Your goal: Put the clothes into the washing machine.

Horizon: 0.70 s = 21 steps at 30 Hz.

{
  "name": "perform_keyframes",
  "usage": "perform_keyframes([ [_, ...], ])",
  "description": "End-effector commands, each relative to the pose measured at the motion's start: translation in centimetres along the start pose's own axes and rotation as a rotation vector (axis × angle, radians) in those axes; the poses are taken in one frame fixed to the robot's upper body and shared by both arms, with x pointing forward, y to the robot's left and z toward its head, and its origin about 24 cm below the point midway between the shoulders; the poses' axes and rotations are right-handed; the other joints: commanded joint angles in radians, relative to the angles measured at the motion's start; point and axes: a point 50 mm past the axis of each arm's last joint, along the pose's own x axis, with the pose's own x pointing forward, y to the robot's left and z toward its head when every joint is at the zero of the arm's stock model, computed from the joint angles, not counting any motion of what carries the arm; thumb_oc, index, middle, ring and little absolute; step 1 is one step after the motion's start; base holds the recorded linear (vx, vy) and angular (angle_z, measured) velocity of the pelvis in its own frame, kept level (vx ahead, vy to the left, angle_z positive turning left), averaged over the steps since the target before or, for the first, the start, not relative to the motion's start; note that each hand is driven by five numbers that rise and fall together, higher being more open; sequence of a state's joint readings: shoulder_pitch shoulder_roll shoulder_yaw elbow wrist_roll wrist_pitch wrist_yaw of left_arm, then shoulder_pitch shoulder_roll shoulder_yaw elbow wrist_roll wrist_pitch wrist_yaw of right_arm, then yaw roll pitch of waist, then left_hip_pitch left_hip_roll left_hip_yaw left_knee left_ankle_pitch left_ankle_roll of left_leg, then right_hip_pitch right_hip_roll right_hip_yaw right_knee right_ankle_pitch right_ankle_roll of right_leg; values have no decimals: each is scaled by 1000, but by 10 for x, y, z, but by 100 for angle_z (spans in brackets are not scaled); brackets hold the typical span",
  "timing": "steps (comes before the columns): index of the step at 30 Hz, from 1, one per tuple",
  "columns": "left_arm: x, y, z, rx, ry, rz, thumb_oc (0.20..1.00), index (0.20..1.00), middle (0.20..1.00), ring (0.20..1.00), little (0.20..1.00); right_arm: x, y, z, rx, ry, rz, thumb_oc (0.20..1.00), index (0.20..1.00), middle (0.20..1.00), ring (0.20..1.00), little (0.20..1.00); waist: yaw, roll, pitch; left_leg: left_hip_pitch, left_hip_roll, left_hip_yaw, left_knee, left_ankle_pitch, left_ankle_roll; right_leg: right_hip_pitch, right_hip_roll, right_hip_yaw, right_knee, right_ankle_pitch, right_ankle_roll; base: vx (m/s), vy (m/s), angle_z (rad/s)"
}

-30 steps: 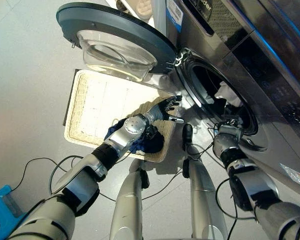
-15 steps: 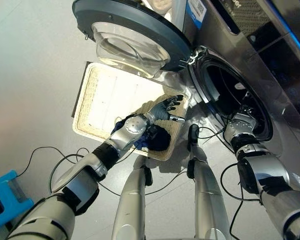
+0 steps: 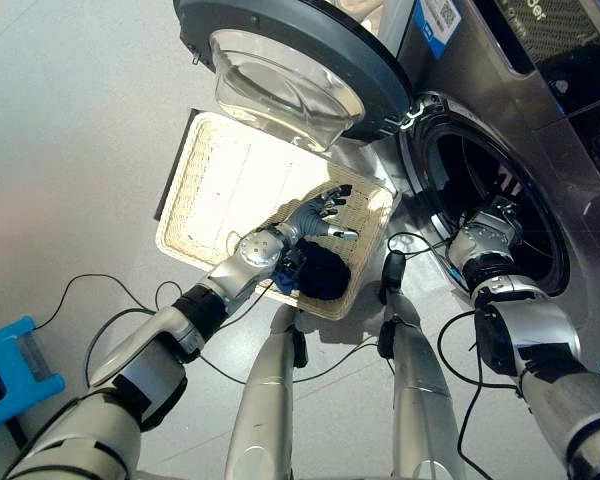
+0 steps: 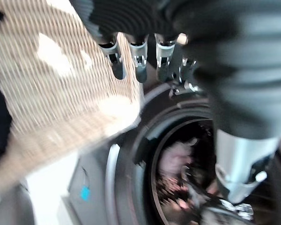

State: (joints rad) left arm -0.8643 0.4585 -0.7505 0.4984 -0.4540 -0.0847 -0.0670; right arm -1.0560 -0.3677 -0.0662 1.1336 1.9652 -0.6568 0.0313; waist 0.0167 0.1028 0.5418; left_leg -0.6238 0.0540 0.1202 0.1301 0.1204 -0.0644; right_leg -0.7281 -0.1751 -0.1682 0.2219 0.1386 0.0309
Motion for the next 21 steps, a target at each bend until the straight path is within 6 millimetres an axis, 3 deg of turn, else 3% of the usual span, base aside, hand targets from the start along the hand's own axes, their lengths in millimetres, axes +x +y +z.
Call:
perform_keyframes([
  [1,1,-2,7,64,-60,36,1000,1000,1000,1000,1000,9,19,22,-144,-95,-7,1000,1000,1000,1000,1000,11,45,-22,-36,-38,54,63,-62,-1,7,-28,-85,121,-73,96,20,-5,3],
  [6,-3,-1,-3,147,-25,59,1000,1000,1000,1000,1000,11,13,37,-388,-210,-165,1000,1000,1000,1000,1000,18,54,-22,-43,-37,60,67,-63,-1,2,-35,-89,119,-72,97,4,0,1],
  [12,-2,-5,-2,198,-37,60,1000,1000,1000,1000,1000,12,20,47,-381,-296,-205,1000,1000,1000,1000,1000,30,69,-22,-51,-48,56,72,-65,4,-4,-41,-92,120,-71,98,1,3,1],
  [14,-3,-4,-2,232,-34,71,1000,1000,1000,1000,1000,14,24,49,-449,-305,-184,1000,1000,1000,1000,1000,33,74,-22,-50,-51,54,72,-67,6,-2,-44,-94,119,-71,100,0,0,0],
  [17,-4,0,-5,387,-15,125,1000,1000,1000,1000,1000,14,31,44,-557,-292,-97,1000,1000,1000,1000,1000,35,78,-22,-40,-56,52,70,-74,5,7,-48,-95,121,-81,104,13,26,3],
  [18,-7,10,-7,542,17,162,1000,1000,1000,1000,1000,12,33,40,-635,-284,-46,1000,1000,1000,1000,1000,34,78,-22,-44,-55,52,71,-72,4,3,-48,-95,122,-80,104,0,0,0],
  [20,-10,21,-7,663,48,212,1000,1000,1000,1000,1000,9,36,34,-684,-277,6,1000,1000,1000,1000,1000,32,75,-22,-53,-54,52,69,-63,4,-5,-47,-96,118,-71,102,-8,7,2],
  [21,-17,38,-11,826,120,271,1000,1000,1000,1000,1000,4,35,26,-746,-257,67,1000,1000,1000,1000,1000,27,68,-22,-55,-50,56,64,-59,2,-8,-45,-95,115,-70,104,0,0,0],
])
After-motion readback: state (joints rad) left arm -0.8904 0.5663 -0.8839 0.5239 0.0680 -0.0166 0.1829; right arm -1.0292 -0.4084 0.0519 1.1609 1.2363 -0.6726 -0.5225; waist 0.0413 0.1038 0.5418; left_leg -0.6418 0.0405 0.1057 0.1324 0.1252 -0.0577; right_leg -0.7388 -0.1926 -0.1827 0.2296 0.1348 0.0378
